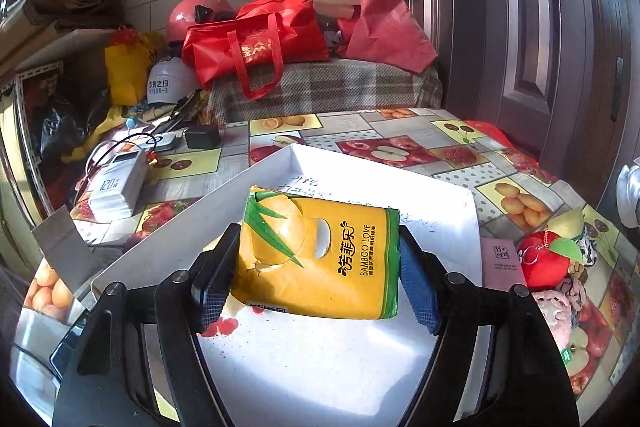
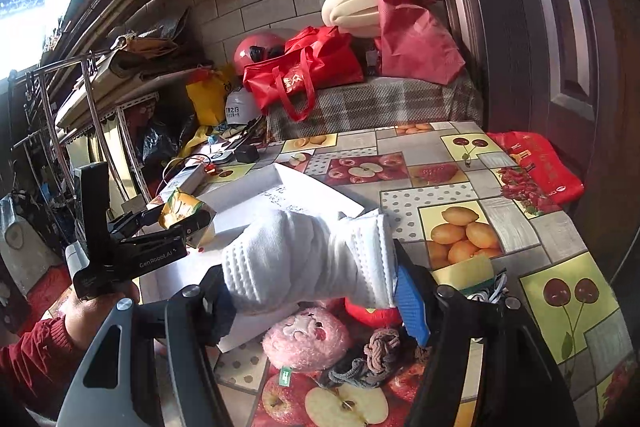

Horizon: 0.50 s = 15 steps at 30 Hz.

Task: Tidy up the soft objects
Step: 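Place the tissue pack in the box with the left tool while the right tool places the mask cloth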

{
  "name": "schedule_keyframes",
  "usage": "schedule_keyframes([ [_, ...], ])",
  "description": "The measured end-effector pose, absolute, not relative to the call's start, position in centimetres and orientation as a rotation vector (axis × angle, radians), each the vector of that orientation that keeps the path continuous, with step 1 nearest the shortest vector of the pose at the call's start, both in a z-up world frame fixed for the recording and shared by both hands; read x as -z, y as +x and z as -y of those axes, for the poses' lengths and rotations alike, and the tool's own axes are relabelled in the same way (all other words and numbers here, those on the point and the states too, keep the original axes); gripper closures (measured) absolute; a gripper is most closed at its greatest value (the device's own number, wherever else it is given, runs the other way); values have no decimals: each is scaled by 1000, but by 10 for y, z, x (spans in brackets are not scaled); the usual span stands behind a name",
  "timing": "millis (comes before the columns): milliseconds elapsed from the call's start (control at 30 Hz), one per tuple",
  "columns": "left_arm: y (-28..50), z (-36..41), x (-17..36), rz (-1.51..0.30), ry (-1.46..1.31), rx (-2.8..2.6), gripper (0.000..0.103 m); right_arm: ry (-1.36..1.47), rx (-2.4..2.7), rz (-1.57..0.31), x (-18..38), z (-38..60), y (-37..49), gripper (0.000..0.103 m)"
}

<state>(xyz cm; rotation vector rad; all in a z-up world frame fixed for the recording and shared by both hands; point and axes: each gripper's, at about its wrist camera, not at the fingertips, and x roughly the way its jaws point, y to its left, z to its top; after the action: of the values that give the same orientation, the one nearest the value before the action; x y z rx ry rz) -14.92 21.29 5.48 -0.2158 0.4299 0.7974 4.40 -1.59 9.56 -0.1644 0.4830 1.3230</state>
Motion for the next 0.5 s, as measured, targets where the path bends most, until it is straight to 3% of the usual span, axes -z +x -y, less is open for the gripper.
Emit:
schedule_keyframes([
  [500, -156, -224, -44, -452, -269, -823, 28, -237, -1387, -689, -59, -105, 10, 35],
])
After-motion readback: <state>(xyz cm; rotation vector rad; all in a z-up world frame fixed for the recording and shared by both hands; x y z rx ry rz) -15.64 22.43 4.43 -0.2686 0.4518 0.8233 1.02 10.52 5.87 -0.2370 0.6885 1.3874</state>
